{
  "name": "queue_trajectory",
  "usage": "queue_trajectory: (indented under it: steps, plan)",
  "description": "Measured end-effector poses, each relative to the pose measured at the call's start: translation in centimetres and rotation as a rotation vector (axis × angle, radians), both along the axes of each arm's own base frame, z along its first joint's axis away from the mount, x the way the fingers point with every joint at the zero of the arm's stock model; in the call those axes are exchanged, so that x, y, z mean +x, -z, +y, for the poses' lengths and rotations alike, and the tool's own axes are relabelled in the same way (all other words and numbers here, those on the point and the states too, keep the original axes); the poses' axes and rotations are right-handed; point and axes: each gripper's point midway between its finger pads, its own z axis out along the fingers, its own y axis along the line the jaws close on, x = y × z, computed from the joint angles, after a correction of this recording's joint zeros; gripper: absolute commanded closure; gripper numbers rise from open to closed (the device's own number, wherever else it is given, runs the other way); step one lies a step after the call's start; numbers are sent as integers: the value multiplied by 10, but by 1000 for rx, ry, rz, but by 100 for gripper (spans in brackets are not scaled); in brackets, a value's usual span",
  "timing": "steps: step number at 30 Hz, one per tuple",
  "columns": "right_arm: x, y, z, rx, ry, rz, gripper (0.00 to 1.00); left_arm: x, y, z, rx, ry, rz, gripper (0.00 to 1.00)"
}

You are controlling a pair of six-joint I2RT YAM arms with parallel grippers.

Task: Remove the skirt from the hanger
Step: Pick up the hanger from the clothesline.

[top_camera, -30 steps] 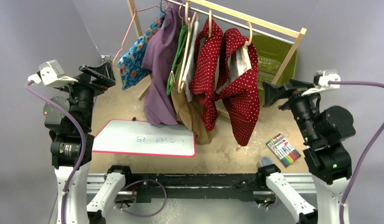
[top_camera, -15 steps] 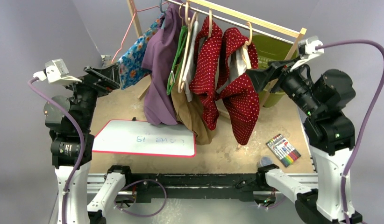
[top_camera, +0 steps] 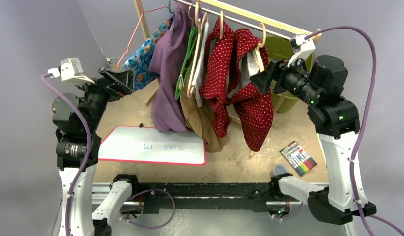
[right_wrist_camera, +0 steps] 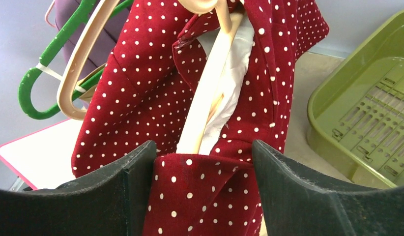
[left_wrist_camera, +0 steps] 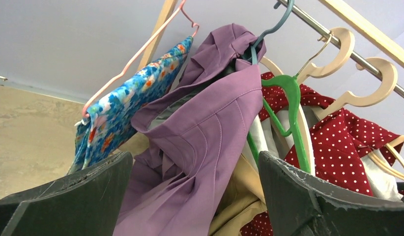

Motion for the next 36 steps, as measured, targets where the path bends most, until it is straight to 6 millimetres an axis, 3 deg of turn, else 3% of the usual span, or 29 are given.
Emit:
queue_trajectory:
  steps: [6, 20, 27, 30, 36]
  plan:
    - [-4, 3, -1, 14, 10, 14, 49, 4, 9, -4, 3, 21, 34, 3]
    - [-2, 8, 9, 127, -8, -16, 83, 6, 5, -19, -69, 104, 16, 6]
    - [8, -2, 20, 218, -34, -76, 99, 23, 28, -37, -142, 196, 78, 7]
    - [11, 2, 22, 245, -38, -107, 100, 26, 38, -39, -153, 205, 106, 7]
    - [13, 8, 23, 290, -47, -188, 100, 22, 36, -40, -150, 213, 95, 7]
